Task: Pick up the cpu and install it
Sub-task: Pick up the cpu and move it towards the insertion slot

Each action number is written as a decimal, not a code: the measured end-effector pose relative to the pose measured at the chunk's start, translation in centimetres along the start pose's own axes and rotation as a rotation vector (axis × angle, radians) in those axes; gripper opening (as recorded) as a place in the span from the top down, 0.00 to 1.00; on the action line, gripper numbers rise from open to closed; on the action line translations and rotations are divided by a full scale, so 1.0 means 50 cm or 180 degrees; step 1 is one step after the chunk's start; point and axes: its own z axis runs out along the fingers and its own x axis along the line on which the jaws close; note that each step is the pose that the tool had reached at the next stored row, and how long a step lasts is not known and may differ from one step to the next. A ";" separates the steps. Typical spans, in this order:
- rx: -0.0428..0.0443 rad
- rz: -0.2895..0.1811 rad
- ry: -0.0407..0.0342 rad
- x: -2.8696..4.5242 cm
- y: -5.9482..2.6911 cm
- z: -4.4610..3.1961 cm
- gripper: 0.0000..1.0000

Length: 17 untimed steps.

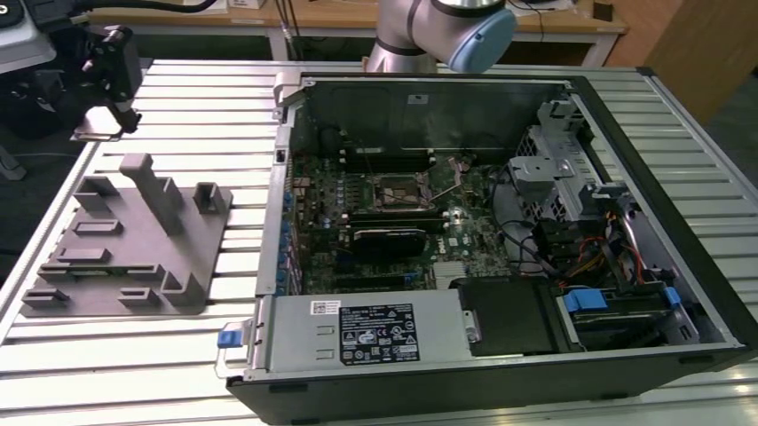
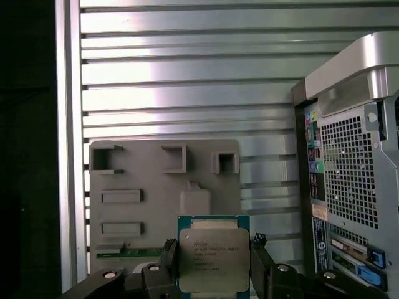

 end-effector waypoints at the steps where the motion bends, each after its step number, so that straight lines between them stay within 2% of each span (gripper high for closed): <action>1: 0.0000 0.0000 0.0000 -0.002 0.000 0.000 0.46; 17: 0.0000 0.0000 0.0000 -0.029 0.002 0.001 0.46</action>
